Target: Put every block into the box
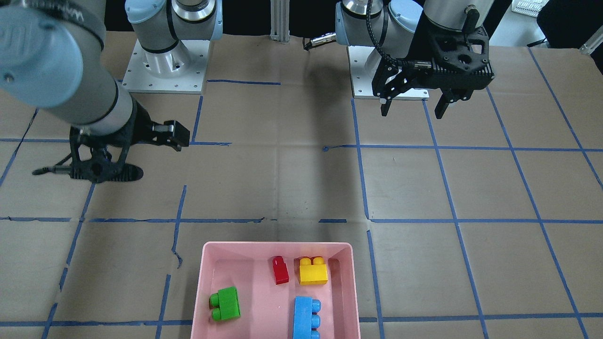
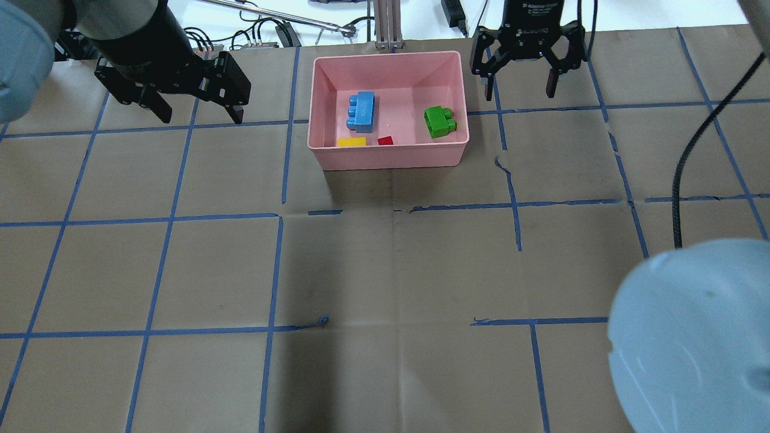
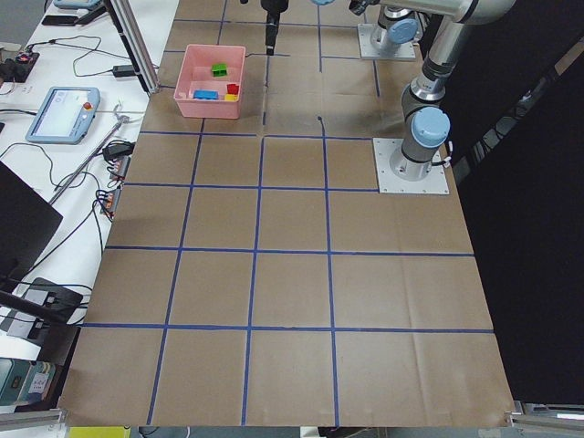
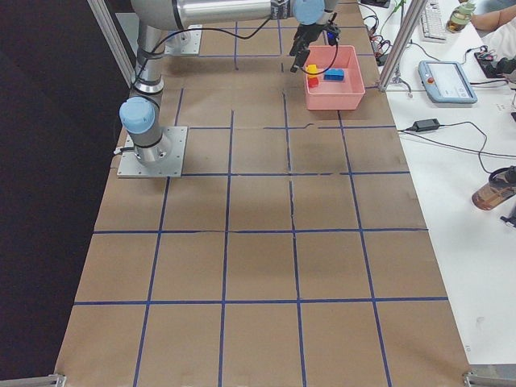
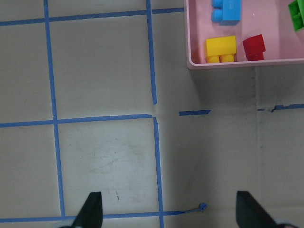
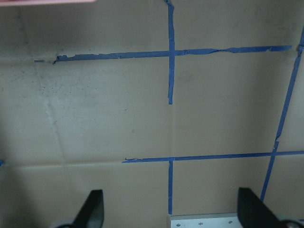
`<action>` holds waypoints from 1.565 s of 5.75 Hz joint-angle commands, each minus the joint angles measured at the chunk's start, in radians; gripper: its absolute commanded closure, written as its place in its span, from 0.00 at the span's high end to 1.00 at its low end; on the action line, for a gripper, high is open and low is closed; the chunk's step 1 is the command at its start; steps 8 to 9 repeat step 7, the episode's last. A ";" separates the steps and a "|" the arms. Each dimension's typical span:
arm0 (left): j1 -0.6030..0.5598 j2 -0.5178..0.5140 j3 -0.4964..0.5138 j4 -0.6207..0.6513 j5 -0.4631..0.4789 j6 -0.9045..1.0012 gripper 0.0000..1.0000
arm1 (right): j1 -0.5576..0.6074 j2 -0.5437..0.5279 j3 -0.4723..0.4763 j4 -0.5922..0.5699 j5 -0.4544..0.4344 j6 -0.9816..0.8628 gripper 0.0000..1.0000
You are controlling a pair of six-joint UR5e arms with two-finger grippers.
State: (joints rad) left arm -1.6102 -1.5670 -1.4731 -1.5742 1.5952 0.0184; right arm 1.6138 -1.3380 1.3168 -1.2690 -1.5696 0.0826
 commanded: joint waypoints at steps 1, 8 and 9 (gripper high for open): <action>0.000 0.005 -0.001 -0.001 0.000 0.000 1.00 | -0.005 -0.153 0.200 -0.198 -0.001 0.002 1.00; 0.009 0.005 0.005 0.000 0.000 0.000 1.00 | -0.023 -0.161 0.179 -0.173 0.002 0.003 1.00; 0.009 0.005 0.005 0.000 0.000 0.000 1.00 | -0.023 -0.161 0.179 -0.173 0.002 0.003 1.00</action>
